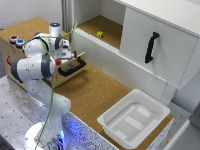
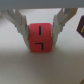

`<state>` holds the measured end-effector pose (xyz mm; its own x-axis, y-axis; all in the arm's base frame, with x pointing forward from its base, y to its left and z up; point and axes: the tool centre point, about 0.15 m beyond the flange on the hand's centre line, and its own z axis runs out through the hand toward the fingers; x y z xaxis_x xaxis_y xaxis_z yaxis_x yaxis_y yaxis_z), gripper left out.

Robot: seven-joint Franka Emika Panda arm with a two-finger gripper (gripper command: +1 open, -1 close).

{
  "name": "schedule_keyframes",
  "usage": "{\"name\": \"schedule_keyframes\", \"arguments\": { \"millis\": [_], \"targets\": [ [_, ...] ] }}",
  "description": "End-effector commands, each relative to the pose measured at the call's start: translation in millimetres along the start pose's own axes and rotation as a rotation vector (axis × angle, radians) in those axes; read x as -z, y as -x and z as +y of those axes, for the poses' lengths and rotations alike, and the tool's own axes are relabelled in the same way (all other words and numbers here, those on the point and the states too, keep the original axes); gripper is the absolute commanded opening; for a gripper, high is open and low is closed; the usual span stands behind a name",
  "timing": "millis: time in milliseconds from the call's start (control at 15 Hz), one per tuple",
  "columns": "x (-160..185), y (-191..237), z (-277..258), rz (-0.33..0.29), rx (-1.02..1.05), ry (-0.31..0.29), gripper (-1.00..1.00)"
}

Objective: Place the pink object on top of the drawer

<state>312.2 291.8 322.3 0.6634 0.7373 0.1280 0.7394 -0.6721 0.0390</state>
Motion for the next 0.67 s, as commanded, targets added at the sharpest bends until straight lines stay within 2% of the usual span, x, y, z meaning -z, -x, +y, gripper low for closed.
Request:
{"name": "schedule_keyframes", "arguments": {
  "millis": [0,267,600],
  "targets": [
    [40.8,-16.7,-10.5,0.046,-0.046,0.044,-1.00],
    [75.9,-37.3,-25.9,0.067,-0.001,0.017,-1.00],
    [122.1,-79.1,-63.5,0.117,0.167,-0.017,-1.00]
  ]
}}
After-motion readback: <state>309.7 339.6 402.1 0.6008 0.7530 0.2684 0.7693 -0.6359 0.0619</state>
